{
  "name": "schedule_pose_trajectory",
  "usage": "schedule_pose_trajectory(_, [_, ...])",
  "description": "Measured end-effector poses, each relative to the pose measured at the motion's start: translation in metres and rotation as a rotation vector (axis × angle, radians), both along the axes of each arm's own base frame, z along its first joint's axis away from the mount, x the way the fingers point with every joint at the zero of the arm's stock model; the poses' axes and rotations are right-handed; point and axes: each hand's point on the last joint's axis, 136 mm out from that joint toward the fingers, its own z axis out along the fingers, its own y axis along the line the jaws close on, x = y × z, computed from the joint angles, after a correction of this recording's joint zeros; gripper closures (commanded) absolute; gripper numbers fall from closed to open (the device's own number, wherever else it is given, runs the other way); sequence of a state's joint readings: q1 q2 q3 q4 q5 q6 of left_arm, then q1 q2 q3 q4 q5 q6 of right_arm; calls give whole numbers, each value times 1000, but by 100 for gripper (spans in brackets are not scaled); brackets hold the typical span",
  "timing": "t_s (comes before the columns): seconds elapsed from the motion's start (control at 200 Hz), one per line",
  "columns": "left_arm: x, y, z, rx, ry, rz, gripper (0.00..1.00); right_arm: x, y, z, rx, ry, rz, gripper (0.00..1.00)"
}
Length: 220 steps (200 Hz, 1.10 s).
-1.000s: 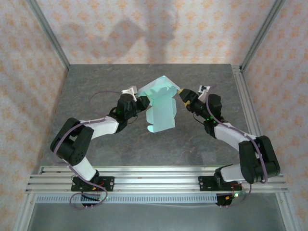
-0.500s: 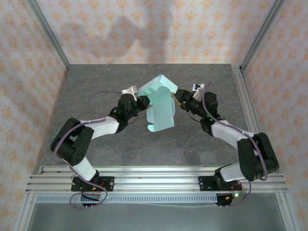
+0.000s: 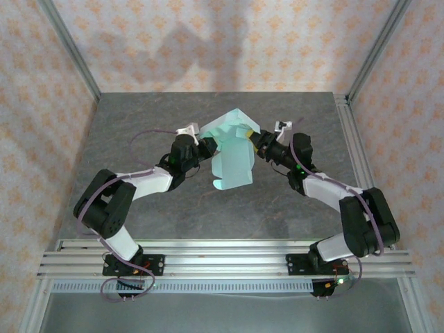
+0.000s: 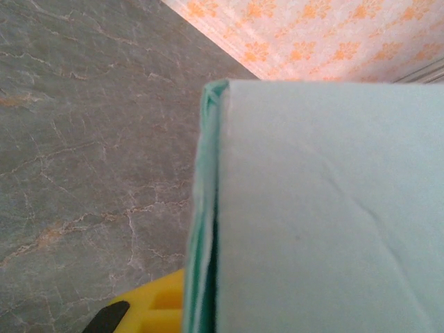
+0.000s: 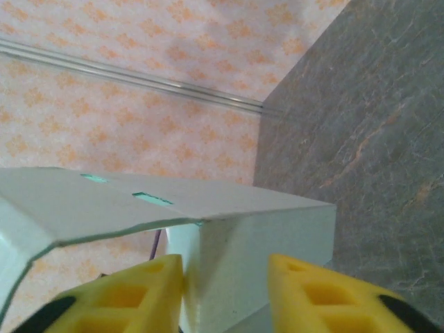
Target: Fold the paper box
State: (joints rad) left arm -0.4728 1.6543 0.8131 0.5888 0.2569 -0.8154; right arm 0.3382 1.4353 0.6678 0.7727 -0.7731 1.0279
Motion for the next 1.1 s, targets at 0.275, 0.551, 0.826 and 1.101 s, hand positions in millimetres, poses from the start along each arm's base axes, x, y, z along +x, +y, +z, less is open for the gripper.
schedule_pose_trajectory(0.275, [0,2,-7,31,12,8,100,-1,2,-11,-24,39,8,94])
schedule_pose_trajectory(0.551, [-2,2,-12,63,20,1,100,-2,-2,-17,-112,47,-9,74])
schedule_pose_trajectory(0.826, [-2,3,-13,78,16,-3,100,-2,-7,-22,-169,52,-27,99])
schedule_pose_trajectory(1.101, [-2,3,-14,80,19,-3,100,-4,-11,-9,-189,0,-52,51])
